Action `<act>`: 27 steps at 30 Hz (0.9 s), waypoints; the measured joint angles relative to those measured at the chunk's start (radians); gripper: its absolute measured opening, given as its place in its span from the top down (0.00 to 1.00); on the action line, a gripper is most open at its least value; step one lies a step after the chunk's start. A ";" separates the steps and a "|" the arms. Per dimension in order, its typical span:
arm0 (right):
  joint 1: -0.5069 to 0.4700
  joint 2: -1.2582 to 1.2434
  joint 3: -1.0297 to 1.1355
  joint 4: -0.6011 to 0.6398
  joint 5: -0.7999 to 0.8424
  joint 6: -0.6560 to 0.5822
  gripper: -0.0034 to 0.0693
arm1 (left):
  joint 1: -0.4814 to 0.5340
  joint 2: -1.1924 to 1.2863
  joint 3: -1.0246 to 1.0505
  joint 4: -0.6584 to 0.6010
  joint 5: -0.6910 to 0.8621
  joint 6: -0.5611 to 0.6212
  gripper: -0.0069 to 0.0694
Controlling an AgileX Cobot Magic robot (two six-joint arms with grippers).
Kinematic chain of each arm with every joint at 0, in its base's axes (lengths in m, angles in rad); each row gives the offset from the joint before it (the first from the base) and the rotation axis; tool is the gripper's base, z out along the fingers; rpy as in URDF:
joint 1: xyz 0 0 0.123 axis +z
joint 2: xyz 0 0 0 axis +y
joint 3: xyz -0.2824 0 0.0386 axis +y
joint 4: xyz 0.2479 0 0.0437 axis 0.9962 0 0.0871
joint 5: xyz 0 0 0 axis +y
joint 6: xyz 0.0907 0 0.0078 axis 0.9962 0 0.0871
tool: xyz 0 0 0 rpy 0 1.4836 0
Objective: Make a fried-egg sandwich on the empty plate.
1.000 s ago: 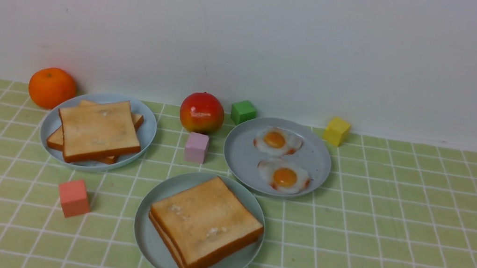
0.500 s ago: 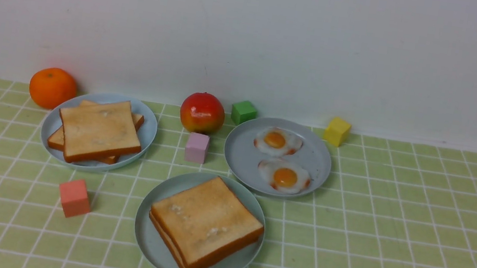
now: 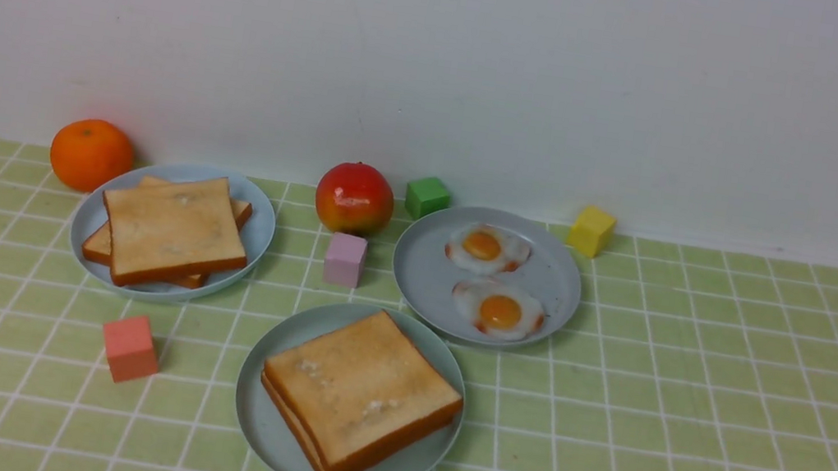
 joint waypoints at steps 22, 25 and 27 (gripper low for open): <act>0.000 0.000 0.000 0.000 0.000 0.000 0.92 | 0.000 0.000 0.000 0.000 0.000 0.000 0.93; 0.000 0.000 0.000 0.000 0.000 0.000 0.91 | 0.000 0.000 0.000 0.000 0.000 0.000 0.93; 0.000 0.000 0.000 0.000 0.000 0.000 0.91 | 0.000 0.000 0.000 0.000 0.000 0.000 0.93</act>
